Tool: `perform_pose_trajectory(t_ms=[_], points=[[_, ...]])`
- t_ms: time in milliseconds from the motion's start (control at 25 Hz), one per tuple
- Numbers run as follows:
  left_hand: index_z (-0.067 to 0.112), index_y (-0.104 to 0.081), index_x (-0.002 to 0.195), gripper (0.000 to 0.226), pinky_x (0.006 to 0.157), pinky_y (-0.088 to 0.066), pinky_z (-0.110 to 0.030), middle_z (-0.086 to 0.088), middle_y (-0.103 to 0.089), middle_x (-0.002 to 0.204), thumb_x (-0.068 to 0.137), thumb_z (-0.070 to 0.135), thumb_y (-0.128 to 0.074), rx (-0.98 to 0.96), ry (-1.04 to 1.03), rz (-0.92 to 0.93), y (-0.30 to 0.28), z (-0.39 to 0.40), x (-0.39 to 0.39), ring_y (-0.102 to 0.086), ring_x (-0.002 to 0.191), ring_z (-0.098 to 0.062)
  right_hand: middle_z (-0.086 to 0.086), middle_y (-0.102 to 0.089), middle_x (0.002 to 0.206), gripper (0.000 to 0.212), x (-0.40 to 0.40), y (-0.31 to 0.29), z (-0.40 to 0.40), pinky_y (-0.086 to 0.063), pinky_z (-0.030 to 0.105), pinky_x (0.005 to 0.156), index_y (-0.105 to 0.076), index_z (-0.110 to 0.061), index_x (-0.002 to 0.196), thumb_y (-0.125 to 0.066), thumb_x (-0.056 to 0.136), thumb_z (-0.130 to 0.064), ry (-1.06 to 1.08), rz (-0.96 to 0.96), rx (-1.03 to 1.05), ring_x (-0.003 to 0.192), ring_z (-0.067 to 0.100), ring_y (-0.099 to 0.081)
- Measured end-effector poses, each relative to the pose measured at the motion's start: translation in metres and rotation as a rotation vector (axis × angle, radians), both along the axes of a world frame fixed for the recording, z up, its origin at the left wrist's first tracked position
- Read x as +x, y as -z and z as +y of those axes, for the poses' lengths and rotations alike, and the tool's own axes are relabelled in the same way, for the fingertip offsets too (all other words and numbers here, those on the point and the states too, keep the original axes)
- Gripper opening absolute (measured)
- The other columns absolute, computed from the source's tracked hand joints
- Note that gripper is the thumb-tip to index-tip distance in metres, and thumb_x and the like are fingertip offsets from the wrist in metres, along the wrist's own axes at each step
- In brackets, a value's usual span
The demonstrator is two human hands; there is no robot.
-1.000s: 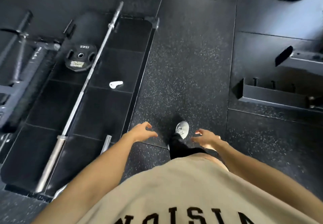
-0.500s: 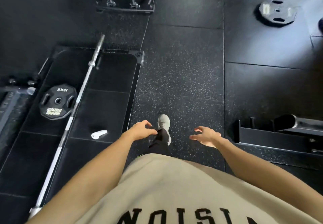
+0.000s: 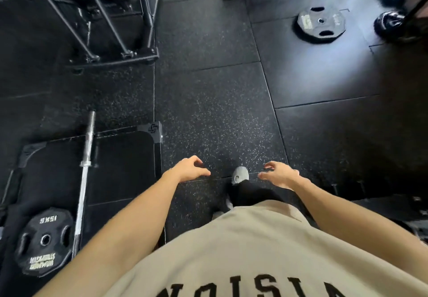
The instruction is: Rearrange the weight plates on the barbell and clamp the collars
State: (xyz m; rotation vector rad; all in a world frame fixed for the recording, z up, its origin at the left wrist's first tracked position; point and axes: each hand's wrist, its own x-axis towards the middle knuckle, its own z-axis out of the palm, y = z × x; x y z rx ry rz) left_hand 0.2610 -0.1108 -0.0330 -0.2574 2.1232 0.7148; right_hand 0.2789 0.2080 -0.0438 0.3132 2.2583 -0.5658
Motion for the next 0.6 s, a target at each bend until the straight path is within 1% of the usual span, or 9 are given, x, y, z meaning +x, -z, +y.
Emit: perform_pose_trajectory(t_ms=[120, 160, 200, 280, 360, 440, 600], points=[[0.027, -0.051, 0.131, 0.064, 0.088, -0.042, -0.035, -0.006, -0.047, 0.141, 0.079, 0.057, -0.071, -0.018, 0.076, -0.023, 0.010, 0.020, -0.090, -0.051, 0.108, -0.018, -0.005, -0.061, 0.130, 0.062, -0.074, 0.018, 0.010, -0.029, 0.043, 0.104, -0.051, -0.033, 0.134, -0.060, 0.080, -0.063, 0.013, -0.047, -0.010, 0.125, 0.022, -0.052], [0.026, -0.050, 0.133, 0.065, 0.091, -0.044, -0.036, -0.006, -0.048, 0.141, 0.079, 0.058, -0.071, -0.037, 0.108, -0.035, 0.016, 0.031, -0.148, -0.053, 0.110, -0.020, -0.005, -0.061, 0.131, 0.063, -0.125, 0.028, 0.020, -0.029, 0.042, 0.103, -0.051, -0.033, 0.133, -0.061, 0.079, -0.064, 0.034, -0.066, -0.009, 0.125, 0.022, -0.052], [0.025, -0.050, 0.134, 0.066, 0.094, -0.044, -0.037, -0.006, -0.048, 0.141, 0.080, 0.058, -0.070, -0.056, 0.117, -0.029, 0.018, 0.029, -0.154, -0.053, 0.112, -0.021, -0.006, -0.061, 0.131, 0.063, -0.130, 0.029, 0.020, -0.030, 0.041, 0.103, -0.051, -0.033, 0.133, -0.061, 0.078, -0.064, 0.041, -0.071, -0.024, 0.125, 0.022, -0.052], [0.024, -0.049, 0.136, 0.067, 0.097, -0.044, -0.038, -0.007, -0.047, 0.144, 0.081, 0.057, -0.070, -0.069, 0.133, -0.033, 0.016, 0.044, -0.225, -0.053, 0.118, -0.024, -0.005, -0.059, 0.134, 0.064, -0.196, 0.031, 0.037, -0.032, 0.042, 0.105, -0.051, -0.032, 0.133, -0.060, 0.079, -0.065, 0.049, -0.060, -0.050, 0.125, 0.022, -0.052], [0.025, -0.048, 0.137, 0.068, 0.099, -0.042, -0.040, -0.008, -0.045, 0.146, 0.081, 0.058, -0.069, -0.095, 0.162, -0.021, 0.011, 0.070, -0.309, -0.050, 0.125, -0.026, -0.004, -0.058, 0.136, 0.064, -0.272, 0.027, 0.064, -0.032, 0.044, 0.108, -0.050, -0.032, 0.135, -0.059, 0.081, -0.064, 0.100, -0.050, -0.050, 0.126, 0.023, -0.052], [0.028, -0.048, 0.136, 0.068, 0.100, -0.041, -0.042, -0.007, -0.043, 0.147, 0.080, 0.060, -0.069, -0.107, 0.168, 0.003, 0.000, 0.095, -0.390, -0.048, 0.127, -0.026, -0.003, -0.058, 0.136, 0.062, -0.342, 0.016, 0.090, -0.029, 0.045, 0.109, -0.049, -0.032, 0.135, -0.058, 0.082, -0.064, 0.138, -0.007, -0.046, 0.127, 0.024, -0.051], [0.033, -0.049, 0.132, 0.065, 0.098, -0.041, -0.043, -0.006, -0.042, 0.146, 0.077, 0.061, -0.069, -0.097, 0.238, -0.004, -0.005, 0.155, -0.518, -0.048, 0.127, -0.026, -0.002, -0.056, 0.139, 0.063, -0.444, 0.007, 0.137, -0.025, 0.047, 0.110, -0.048, -0.032, 0.136, -0.057, 0.083, -0.064, 0.218, 0.023, -0.062, 0.129, 0.025, -0.049]])
